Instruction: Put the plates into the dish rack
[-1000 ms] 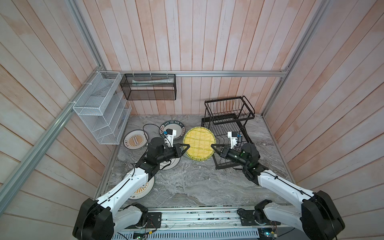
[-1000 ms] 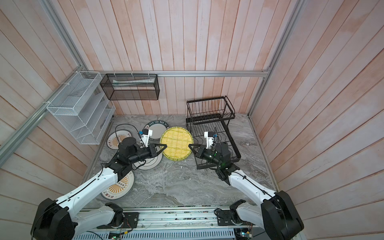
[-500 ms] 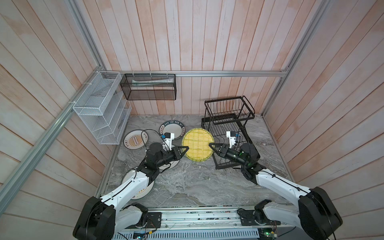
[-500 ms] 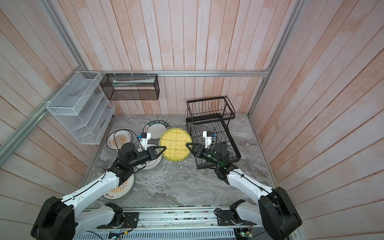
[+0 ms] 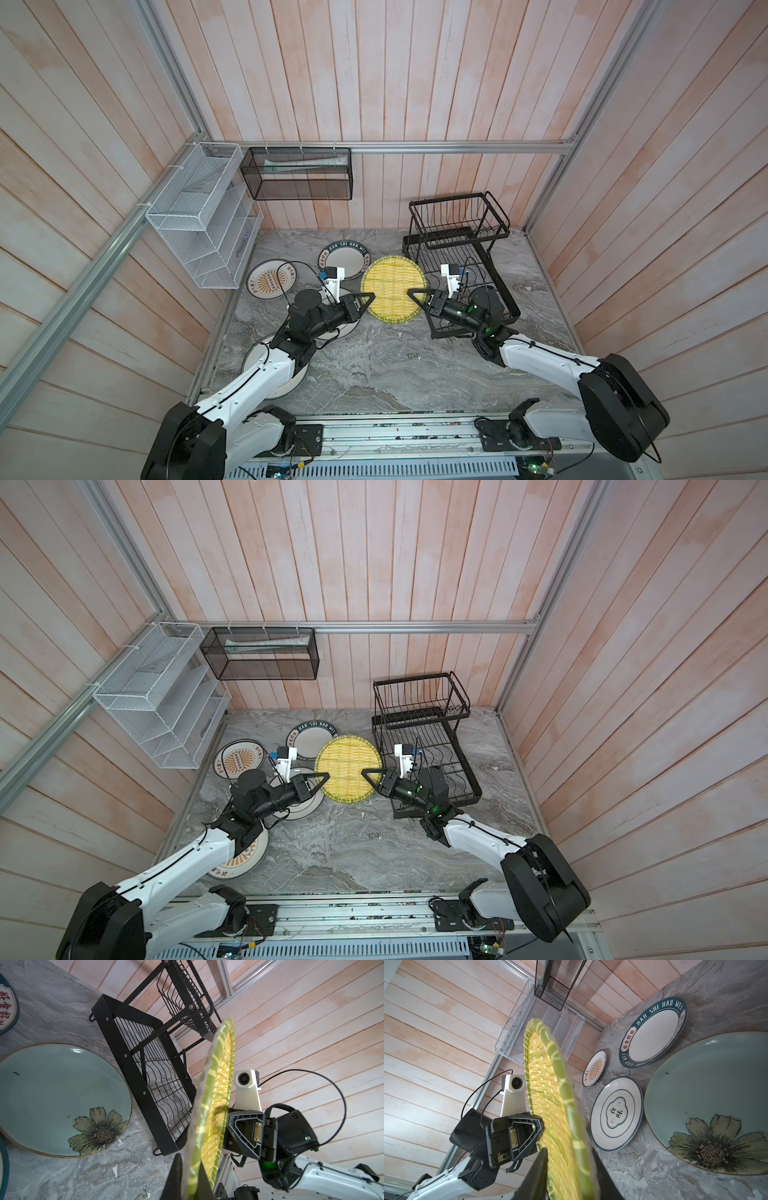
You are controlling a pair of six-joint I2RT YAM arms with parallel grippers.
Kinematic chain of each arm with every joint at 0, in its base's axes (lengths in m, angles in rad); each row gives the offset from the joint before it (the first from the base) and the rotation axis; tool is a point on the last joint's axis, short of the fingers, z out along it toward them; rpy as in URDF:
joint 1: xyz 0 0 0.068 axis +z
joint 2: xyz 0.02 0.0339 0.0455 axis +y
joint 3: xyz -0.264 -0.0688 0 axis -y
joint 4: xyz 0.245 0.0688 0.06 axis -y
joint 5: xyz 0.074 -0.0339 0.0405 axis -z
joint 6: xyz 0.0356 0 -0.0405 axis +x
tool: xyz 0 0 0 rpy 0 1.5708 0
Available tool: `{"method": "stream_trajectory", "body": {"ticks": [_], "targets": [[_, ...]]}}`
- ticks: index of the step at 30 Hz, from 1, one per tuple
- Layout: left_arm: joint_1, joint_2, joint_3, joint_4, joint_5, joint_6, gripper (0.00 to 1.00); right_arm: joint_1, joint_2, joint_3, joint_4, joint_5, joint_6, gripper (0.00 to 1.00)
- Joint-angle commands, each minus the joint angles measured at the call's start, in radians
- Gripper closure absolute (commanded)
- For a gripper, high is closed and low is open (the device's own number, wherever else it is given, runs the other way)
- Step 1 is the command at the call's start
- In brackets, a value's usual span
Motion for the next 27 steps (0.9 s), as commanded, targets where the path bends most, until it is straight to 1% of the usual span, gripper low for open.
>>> {"method": "stream_trajectory", "body": {"ticks": [1,9,20,24,27], "targets": [[0.0,-0.047,-0.029,0.056,-0.051,0.007,1.0,0.013,0.002,0.018,0.057,-0.023,0.01,0.69],[-0.001,-0.076,-0.038,0.045,-0.041,0.016,1.0,0.036,0.014,0.02,0.066,-0.023,0.01,0.71],[0.0,-0.055,-0.03,0.05,-0.036,0.01,1.0,0.054,0.024,0.011,0.073,-0.027,0.01,0.75],[-0.001,-0.036,-0.014,0.039,-0.006,0.023,1.0,0.056,0.032,0.016,0.089,-0.025,0.026,0.78],[0.0,-0.027,-0.004,0.02,-0.003,0.03,1.0,0.055,0.037,0.032,0.102,-0.029,0.028,0.8]]}}
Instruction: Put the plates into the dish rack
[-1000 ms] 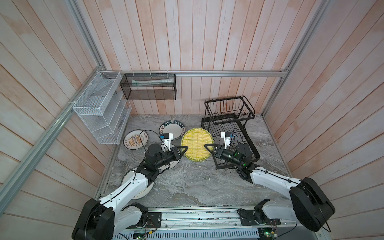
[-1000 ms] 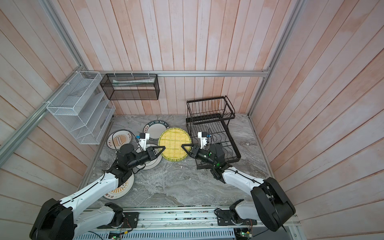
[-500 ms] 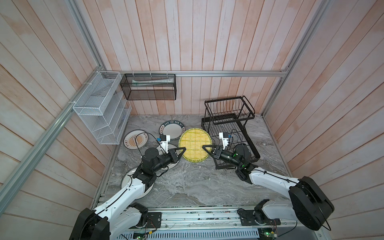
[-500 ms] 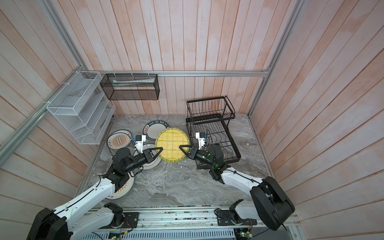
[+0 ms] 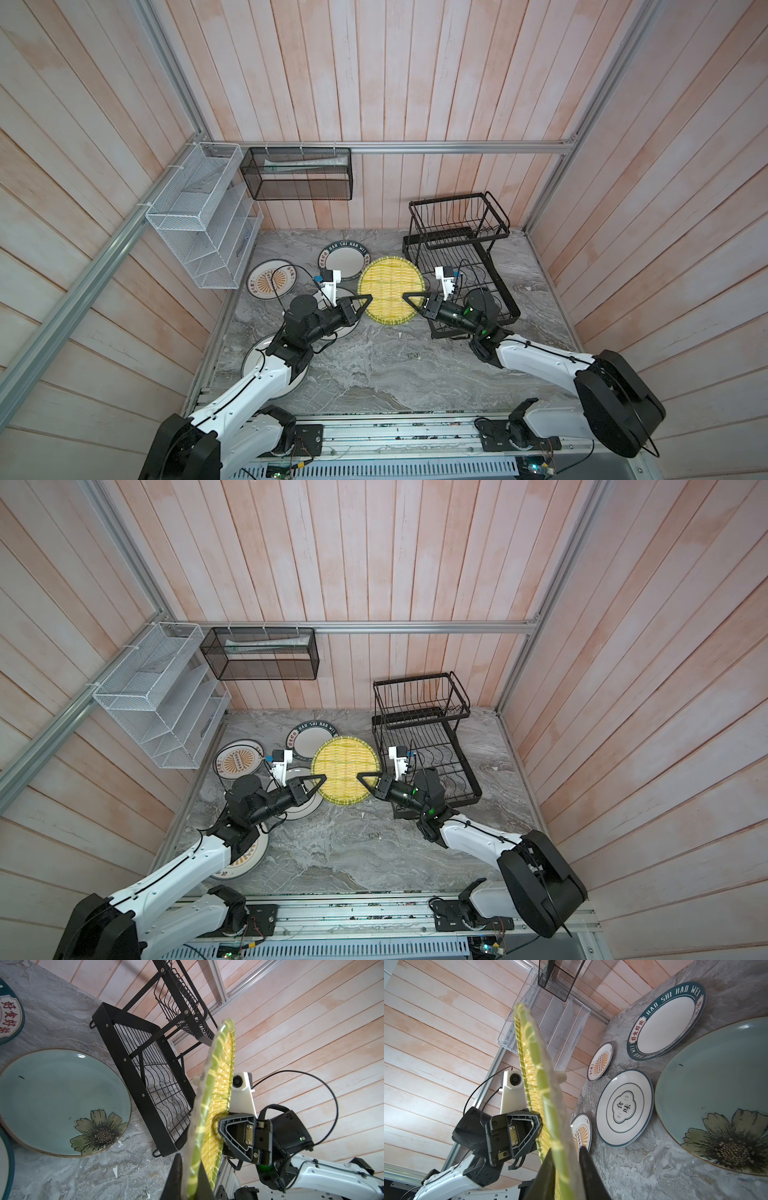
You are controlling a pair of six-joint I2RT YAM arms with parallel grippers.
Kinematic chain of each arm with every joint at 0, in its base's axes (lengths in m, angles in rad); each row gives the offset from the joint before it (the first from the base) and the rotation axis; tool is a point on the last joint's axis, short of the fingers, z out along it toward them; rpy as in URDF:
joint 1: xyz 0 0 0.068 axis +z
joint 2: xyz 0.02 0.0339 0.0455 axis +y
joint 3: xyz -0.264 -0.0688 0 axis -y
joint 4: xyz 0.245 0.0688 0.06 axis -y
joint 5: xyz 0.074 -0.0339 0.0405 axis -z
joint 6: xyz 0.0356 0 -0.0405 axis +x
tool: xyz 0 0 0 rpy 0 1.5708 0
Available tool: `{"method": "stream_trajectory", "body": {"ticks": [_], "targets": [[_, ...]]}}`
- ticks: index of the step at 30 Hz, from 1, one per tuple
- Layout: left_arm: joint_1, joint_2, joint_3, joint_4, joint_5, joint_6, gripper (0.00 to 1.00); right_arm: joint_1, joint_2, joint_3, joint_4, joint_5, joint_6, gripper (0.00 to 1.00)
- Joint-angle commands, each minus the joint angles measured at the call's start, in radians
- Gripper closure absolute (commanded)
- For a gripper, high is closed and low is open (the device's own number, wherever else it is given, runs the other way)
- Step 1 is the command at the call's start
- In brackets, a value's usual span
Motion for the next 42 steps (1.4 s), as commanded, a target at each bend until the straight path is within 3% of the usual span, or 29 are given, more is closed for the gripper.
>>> {"method": "stream_trajectory", "body": {"ticks": [1,17,30,34,42], "targets": [[0.001,0.013,0.028,0.006,0.004,0.029,1.0,0.015,0.008,0.033,0.075,-0.029,0.012,0.81],[0.001,0.008,0.047,-0.022,0.045,0.053,1.0,0.012,-0.025,0.032,0.026,-0.003,-0.021,1.0],[-0.002,-0.015,0.077,-0.064,0.057,0.087,0.39,-0.037,-0.063,0.002,-0.012,0.023,-0.041,1.0],[-0.007,-0.02,0.085,-0.09,0.035,0.101,0.32,-0.064,-0.09,0.003,-0.039,0.013,-0.062,1.0],[-0.025,-0.036,0.094,-0.146,-0.013,0.13,0.29,-0.101,-0.208,0.03,-0.17,0.071,-0.173,1.0]]}}
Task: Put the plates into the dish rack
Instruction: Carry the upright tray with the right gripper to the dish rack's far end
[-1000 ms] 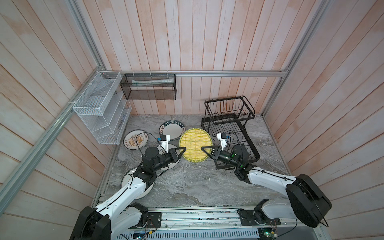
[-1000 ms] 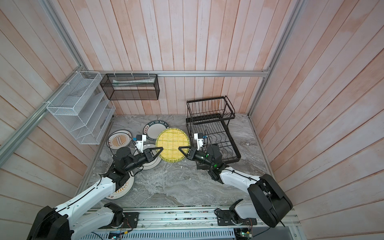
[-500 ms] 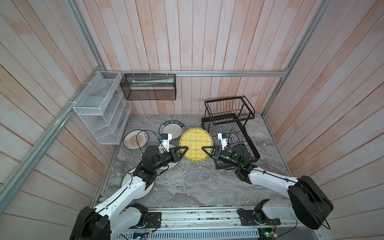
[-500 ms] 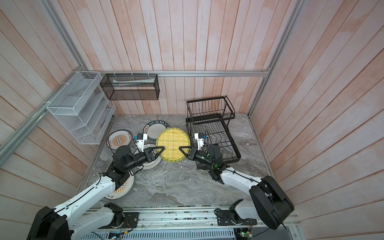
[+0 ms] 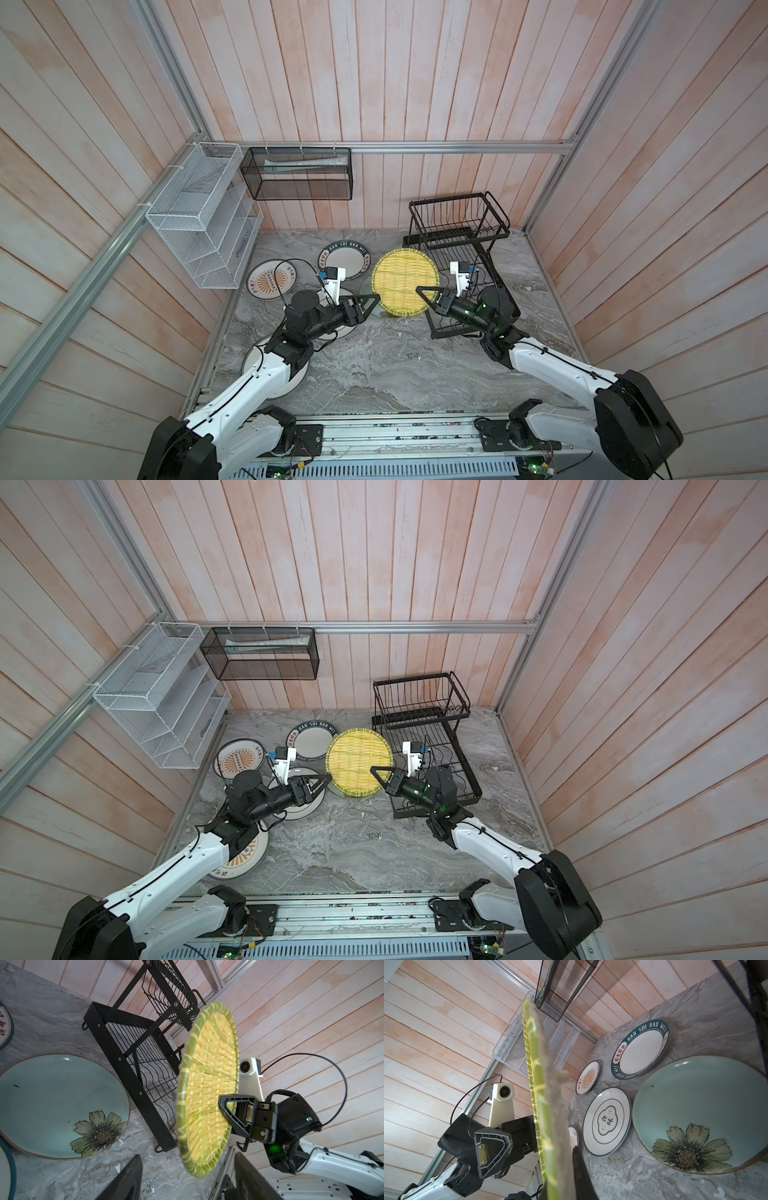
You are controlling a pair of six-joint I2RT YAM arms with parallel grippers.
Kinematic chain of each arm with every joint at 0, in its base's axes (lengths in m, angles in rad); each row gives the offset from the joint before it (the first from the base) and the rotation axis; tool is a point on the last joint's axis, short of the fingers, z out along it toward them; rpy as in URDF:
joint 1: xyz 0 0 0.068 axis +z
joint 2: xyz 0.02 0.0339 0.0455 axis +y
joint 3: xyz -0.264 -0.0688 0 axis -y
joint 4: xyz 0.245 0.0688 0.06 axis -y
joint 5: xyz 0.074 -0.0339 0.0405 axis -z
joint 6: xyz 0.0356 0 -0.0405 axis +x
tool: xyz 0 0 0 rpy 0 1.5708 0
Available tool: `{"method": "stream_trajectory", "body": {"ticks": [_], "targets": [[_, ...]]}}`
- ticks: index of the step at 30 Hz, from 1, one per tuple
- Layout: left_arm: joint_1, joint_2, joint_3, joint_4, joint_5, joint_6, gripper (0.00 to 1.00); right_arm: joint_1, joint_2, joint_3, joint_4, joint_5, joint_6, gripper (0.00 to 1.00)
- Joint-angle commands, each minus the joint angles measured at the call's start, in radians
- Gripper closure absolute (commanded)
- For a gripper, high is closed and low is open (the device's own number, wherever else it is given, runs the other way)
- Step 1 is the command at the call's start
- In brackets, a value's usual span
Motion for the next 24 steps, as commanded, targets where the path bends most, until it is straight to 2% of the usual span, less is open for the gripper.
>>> {"method": "stream_trajectory", "body": {"ticks": [1,13,19,24], "targets": [[-0.011,-0.025,0.033,-0.038,-0.045,0.036,0.29,-0.015,-0.074,0.031,-0.018,0.046,-0.081,1.0],[-0.03,-0.049,-0.014,-0.037,-0.075,0.035,0.27,-0.186,-0.257,0.207,-0.312,0.147,-0.336,1.0],[-0.042,-0.096,-0.02,-0.059,-0.087,0.049,0.26,-0.289,-0.262,0.389,-0.504,0.24,-0.517,1.0],[-0.045,-0.137,-0.019,-0.094,-0.109,0.062,0.25,-0.373,-0.23,0.504,-0.583,0.318,-0.621,1.0]]}}
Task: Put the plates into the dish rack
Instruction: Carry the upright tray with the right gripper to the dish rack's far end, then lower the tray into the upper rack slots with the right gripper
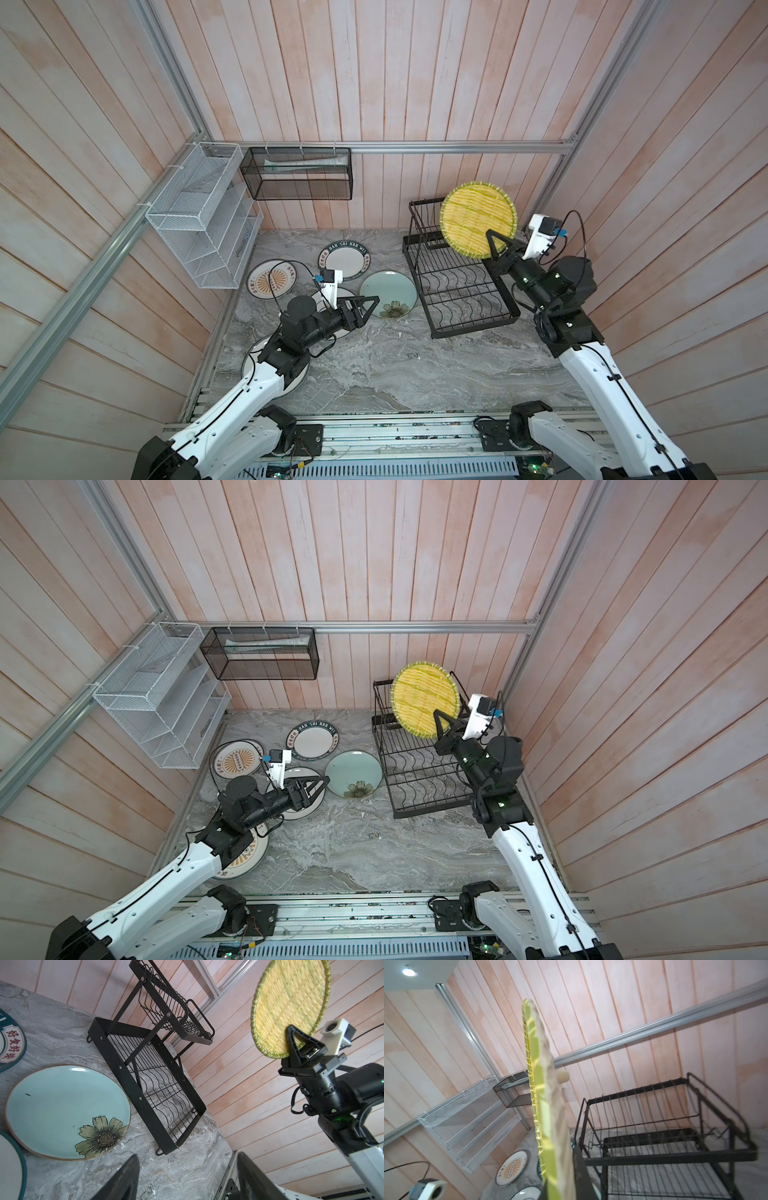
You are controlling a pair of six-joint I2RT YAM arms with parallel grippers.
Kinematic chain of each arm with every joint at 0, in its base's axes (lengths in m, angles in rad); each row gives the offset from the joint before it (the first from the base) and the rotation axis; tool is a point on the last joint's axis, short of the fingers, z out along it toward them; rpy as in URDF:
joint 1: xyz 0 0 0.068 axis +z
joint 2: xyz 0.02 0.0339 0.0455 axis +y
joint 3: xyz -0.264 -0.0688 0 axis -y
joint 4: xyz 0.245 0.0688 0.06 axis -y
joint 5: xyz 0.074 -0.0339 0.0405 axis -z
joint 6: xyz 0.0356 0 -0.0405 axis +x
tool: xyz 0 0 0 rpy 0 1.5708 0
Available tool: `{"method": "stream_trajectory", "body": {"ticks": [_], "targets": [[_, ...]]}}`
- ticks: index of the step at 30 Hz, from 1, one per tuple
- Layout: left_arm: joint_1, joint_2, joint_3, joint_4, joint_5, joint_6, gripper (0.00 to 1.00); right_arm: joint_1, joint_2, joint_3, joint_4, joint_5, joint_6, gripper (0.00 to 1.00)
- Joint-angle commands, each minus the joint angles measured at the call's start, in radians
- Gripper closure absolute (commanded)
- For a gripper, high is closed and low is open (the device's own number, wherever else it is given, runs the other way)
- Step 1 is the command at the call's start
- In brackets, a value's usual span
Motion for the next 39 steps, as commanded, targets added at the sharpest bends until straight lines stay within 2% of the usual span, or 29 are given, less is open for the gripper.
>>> {"method": "stream_trajectory", "body": {"ticks": [1,8,25,32,39], "targets": [[-0.005,-0.031,-0.012,-0.034,-0.025,0.035,0.25,-0.042,0.024,0.086,-0.079,0.111,-0.133,1.0],[-0.006,-0.065,0.012,-0.084,-0.035,0.061,0.24,-0.066,0.127,0.183,-0.112,0.271,-0.271,1.0],[-0.007,-0.086,0.022,-0.129,-0.036,0.054,0.24,-0.116,0.491,0.435,-0.102,0.378,-0.534,1.0],[-0.007,-0.099,0.015,-0.133,-0.042,0.049,0.24,-0.115,0.627,0.544,-0.134,0.446,-0.581,1.0],[-0.007,-0.103,0.016,-0.136,-0.044,0.047,0.24,-0.109,0.694,0.575,-0.125,0.476,-0.581,1.0]]}}
